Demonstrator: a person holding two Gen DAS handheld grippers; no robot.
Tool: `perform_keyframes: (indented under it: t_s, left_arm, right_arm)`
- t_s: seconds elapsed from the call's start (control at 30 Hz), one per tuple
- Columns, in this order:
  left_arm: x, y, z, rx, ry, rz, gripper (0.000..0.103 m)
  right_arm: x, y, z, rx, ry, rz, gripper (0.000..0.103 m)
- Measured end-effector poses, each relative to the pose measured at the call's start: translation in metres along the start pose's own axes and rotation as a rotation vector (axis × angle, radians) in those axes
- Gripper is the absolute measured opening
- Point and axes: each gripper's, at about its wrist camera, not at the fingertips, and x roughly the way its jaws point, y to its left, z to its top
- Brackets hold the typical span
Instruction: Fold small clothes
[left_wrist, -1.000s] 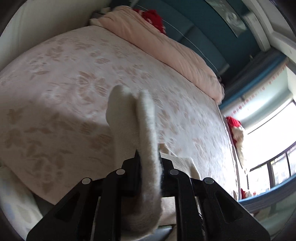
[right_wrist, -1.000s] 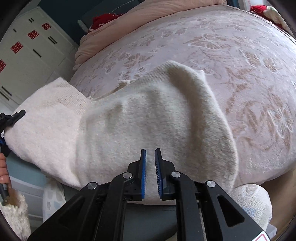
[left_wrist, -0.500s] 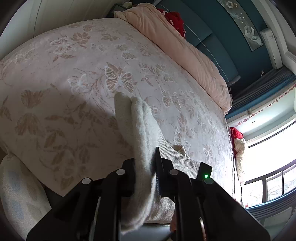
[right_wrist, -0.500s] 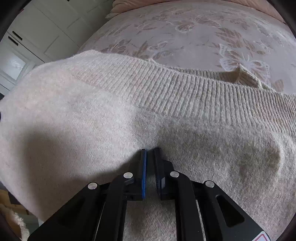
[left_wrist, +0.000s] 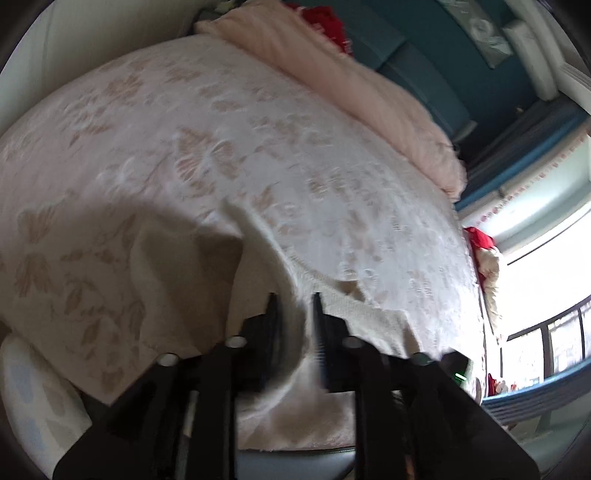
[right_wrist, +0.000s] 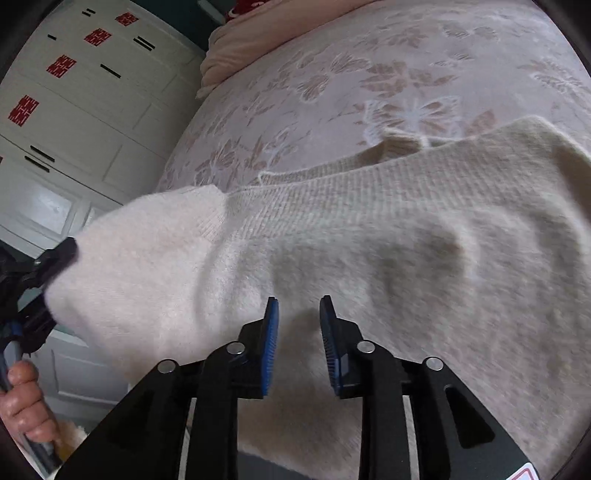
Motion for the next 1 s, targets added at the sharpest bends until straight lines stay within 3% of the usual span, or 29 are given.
perform_keyframes:
  t_s: [0.03, 0.1, 0.2, 0.23, 0.4, 0.47, 0.5, 0.57, 0.63, 0.67, 0.77, 0.9, 1.0]
  left_arm:
    - [0.002, 0.011, -0.003, -0.027, 0.006, 0.027, 0.053]
    - [0.003, 0.041, -0.012, -0.076, 0.003, 0.132, 0.062]
    - [0.002, 0.085, -0.025, -0.142, 0.007, 0.248, 0.067]
    - [0.001, 0.097, -0.029, -0.170, 0.003, 0.270, 0.073]
    - [0.010, 0.148, -0.052, -0.339, 0.036, 0.287, 0.082]
    - [0.020, 0.160, -0.062, -0.407, 0.063, 0.271, 0.082]
    - [0.028, 0.167, -0.068, -0.451, 0.088, 0.226, 0.082]
    - [0.033, 0.172, -0.072, -0.480, 0.070, 0.189, 0.080]
    - [0.033, 0.168, -0.069, -0.453, 0.070, 0.163, 0.055]
    - [0.029, 0.163, -0.064, -0.433, 0.075, 0.096, 0.024]
    - [0.003, 0.137, -0.051, -0.379, 0.035, 0.015, 0.020]
    - [-0.043, 0.024, -0.029, -0.088, -0.025, -0.136, 0.019]
    - [-0.046, -0.069, -0.040, 0.118, -0.005, -0.230, 0.019]
  right_arm:
    - [-0.014, -0.006, -0.007, -0.006, -0.020, -0.014, 0.033]
    - [-0.031, -0.015, -0.018, -0.011, -0.043, -0.031, 0.033]
    - [-0.051, -0.026, -0.039, -0.025, -0.064, -0.068, 0.035]
    - [-0.055, -0.026, -0.044, -0.024, -0.067, -0.079, 0.035]
    - [-0.060, -0.027, -0.068, 0.022, -0.050, -0.030, 0.035]
    - [-0.056, -0.016, -0.069, -0.010, -0.039, -0.047, 0.035]
    - [-0.055, -0.009, -0.069, -0.035, -0.035, -0.062, 0.035]
    - [-0.053, -0.001, -0.067, -0.062, -0.034, -0.071, 0.037]
    - [-0.055, 0.004, -0.066, -0.069, -0.043, -0.063, 0.039]
    - [-0.057, 0.006, -0.065, -0.070, -0.048, -0.061, 0.039]
    - [-0.066, 0.004, -0.063, -0.062, -0.075, -0.066, 0.039]
    - [-0.087, -0.010, -0.057, -0.027, -0.133, -0.072, 0.039]
    - [-0.110, -0.024, -0.054, -0.008, -0.189, -0.105, 0.039]
